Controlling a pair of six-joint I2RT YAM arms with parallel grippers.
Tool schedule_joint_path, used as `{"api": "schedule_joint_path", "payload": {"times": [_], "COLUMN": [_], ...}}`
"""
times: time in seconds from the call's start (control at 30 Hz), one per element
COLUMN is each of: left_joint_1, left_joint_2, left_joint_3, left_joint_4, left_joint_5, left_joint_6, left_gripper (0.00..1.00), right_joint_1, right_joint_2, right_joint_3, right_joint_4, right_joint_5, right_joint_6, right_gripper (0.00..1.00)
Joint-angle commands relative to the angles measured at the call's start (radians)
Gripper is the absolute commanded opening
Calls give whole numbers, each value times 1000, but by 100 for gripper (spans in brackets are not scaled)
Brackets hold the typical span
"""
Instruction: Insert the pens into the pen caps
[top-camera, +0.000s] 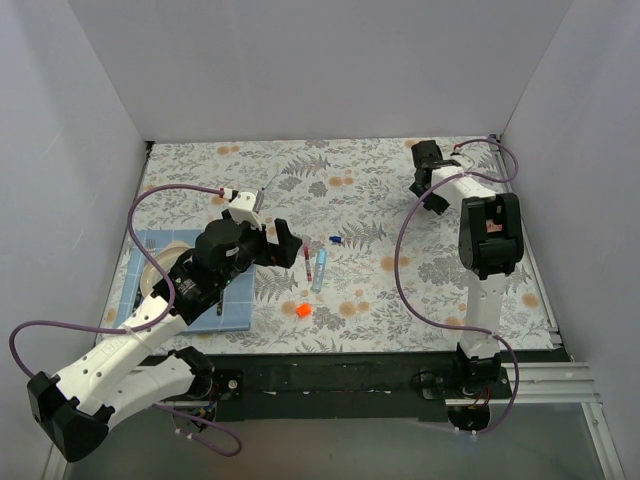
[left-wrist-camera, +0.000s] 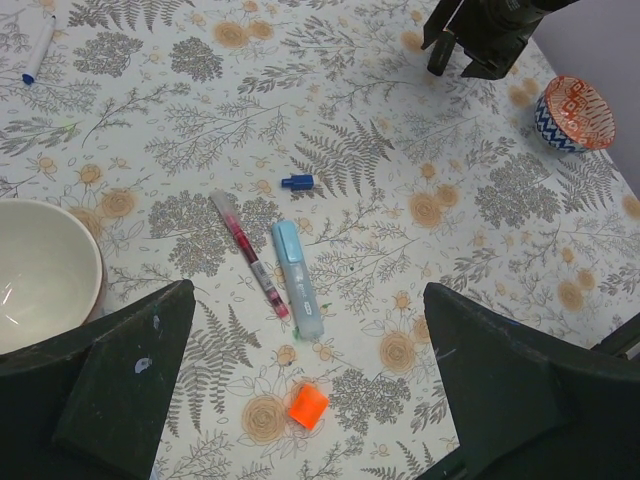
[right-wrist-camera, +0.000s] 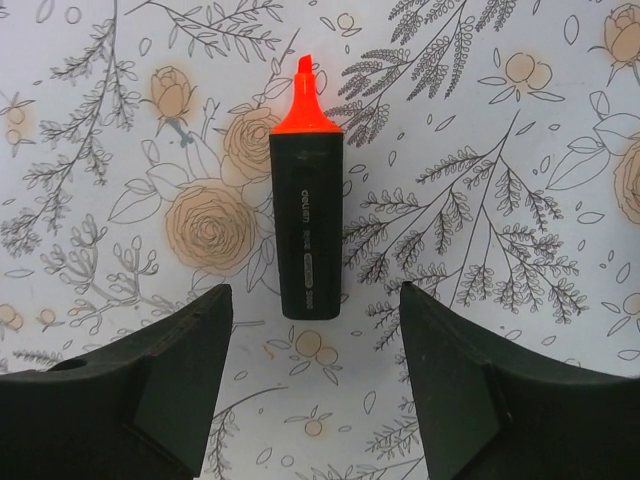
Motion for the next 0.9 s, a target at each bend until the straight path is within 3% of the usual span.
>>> {"api": "schedule_joint_path", "payload": {"times": [0.0,0.17,0.3,0.5,0.57,0.7,0.87], "left_joint_1": [-1,-1,-1,-1,-1,-1,-1], "left_joint_2": [-10,-13,-18,-18,-19,-15,40], "left_joint_3": [18,12,1,-4,-8,-18,14], "left_joint_4": [9,13,21,25,35,45,47], "left_joint_5": [-11,-19,-37,-73,-71,-57,45], "left_joint_6": [10,13,22,13,13,15,-45], "left_gripper": [98,98,98,98,97,97,91], "right_joint_1": [-13,-23,-51,-83,-83,-83,-82], "right_joint_2": [53,69,56,52,44,7,-141], "right_joint_3": [59,56,7,-29,-41,-107,-332], "right_joint_4": [-24,-8,64,122,146,193,263], "right_joint_5": [45,46,3,-70,-90,-178,-282], "right_joint_6": [-2,-25,-80,-157,-203,-278,-344], "right_gripper": [73,68,56,56,50,23,13]}}
